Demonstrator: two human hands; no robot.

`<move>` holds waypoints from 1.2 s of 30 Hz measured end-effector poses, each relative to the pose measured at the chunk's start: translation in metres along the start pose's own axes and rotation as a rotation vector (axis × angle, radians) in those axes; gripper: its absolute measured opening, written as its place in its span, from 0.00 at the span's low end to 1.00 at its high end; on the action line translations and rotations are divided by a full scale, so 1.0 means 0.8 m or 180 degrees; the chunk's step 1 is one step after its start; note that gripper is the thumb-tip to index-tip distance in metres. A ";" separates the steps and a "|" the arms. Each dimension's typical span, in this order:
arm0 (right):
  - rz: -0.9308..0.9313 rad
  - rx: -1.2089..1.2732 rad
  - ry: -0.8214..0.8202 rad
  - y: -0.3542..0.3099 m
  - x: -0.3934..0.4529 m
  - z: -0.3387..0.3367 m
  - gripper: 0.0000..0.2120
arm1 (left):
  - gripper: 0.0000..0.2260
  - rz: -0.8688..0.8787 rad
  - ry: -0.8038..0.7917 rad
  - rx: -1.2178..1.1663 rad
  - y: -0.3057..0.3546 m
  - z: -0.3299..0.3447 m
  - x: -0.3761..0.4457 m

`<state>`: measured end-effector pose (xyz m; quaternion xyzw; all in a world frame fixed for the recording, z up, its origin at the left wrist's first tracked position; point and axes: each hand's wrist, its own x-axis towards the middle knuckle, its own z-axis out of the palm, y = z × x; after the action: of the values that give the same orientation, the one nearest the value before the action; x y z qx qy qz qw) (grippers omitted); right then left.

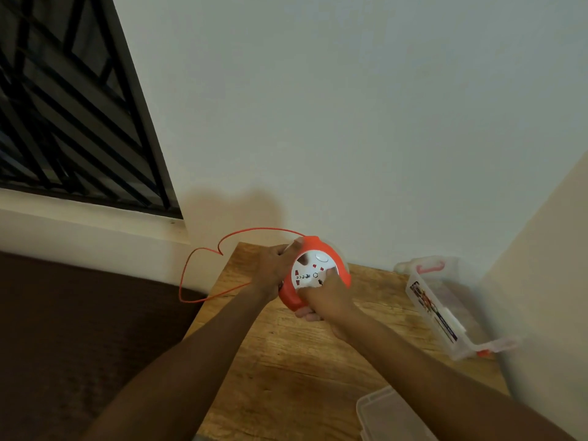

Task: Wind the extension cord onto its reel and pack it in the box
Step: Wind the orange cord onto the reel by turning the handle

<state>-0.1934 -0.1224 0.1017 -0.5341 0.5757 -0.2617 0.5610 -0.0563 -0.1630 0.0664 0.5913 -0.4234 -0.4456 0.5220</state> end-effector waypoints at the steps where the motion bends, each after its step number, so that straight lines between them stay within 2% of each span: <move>1: -0.0338 -0.0702 0.0156 0.002 0.001 -0.007 0.33 | 0.14 -0.0006 0.0026 0.0013 0.002 -0.004 0.001; 3: -0.1284 -0.2529 0.0511 0.004 0.002 -0.027 0.25 | 0.11 0.0034 0.0026 0.0112 0.007 -0.015 -0.001; 4: -0.1769 -0.3353 0.0520 0.003 0.003 -0.037 0.23 | 0.11 0.0059 -0.0034 0.0132 0.010 -0.019 -0.001; 6: -0.2428 -0.4558 0.0057 -0.005 0.009 -0.052 0.24 | 0.11 0.0049 -0.0159 0.0161 0.012 -0.025 -0.001; 9: -0.2714 -0.5317 -0.0827 -0.026 0.017 -0.061 0.28 | 0.12 0.0025 -0.0359 0.0280 0.016 -0.027 0.000; 11: -0.2810 -0.5635 -0.1146 -0.037 0.021 -0.064 0.30 | 0.14 0.0018 -0.0526 0.0443 0.016 -0.026 0.001; 15: -0.2917 -0.6439 -0.1371 -0.040 0.022 -0.056 0.34 | 0.22 -0.0093 -0.0870 0.0541 0.014 -0.020 0.003; 18: -0.3161 -0.6690 -0.1214 -0.031 0.023 -0.051 0.35 | 0.26 -0.0047 -0.0850 0.0584 0.009 -0.017 0.003; 20: -0.3483 -0.6625 -0.0990 -0.023 0.032 -0.054 0.37 | 0.23 -0.0002 -0.0798 0.0586 0.005 -0.020 0.006; 22: -0.3449 -0.6241 -0.0676 -0.015 0.043 -0.058 0.41 | 0.21 0.0008 -0.0681 0.0426 0.002 -0.020 0.010; 24: -0.2915 -0.5566 -0.0238 -0.005 0.049 -0.058 0.42 | 0.19 0.0002 -0.0410 0.0276 0.003 -0.016 0.011; 27: -0.1863 -0.4194 0.0386 0.007 0.049 -0.044 0.37 | 0.16 0.0080 0.0007 0.0188 0.005 0.000 0.011; 30: -0.0883 -0.2269 0.0430 0.001 0.042 -0.035 0.35 | 0.11 0.0172 0.0257 0.0055 0.009 0.017 0.009; 32: -0.0507 -0.1056 0.0445 0.001 0.035 -0.028 0.32 | 0.11 0.0247 0.0337 0.0147 0.011 0.021 0.008; 34: -0.0325 -0.0578 0.0472 0.004 0.026 -0.021 0.33 | 0.13 0.0336 0.0241 0.0273 0.011 0.021 0.009; 36: -0.0251 -0.0535 0.0359 0.010 0.024 -0.020 0.38 | 0.14 0.0324 0.0125 0.0309 0.011 0.019 0.010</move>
<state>-0.2071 -0.1423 0.0914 -0.5860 0.6048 -0.2640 0.4702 -0.0694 -0.1755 0.0733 0.6023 -0.4637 -0.3858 0.5229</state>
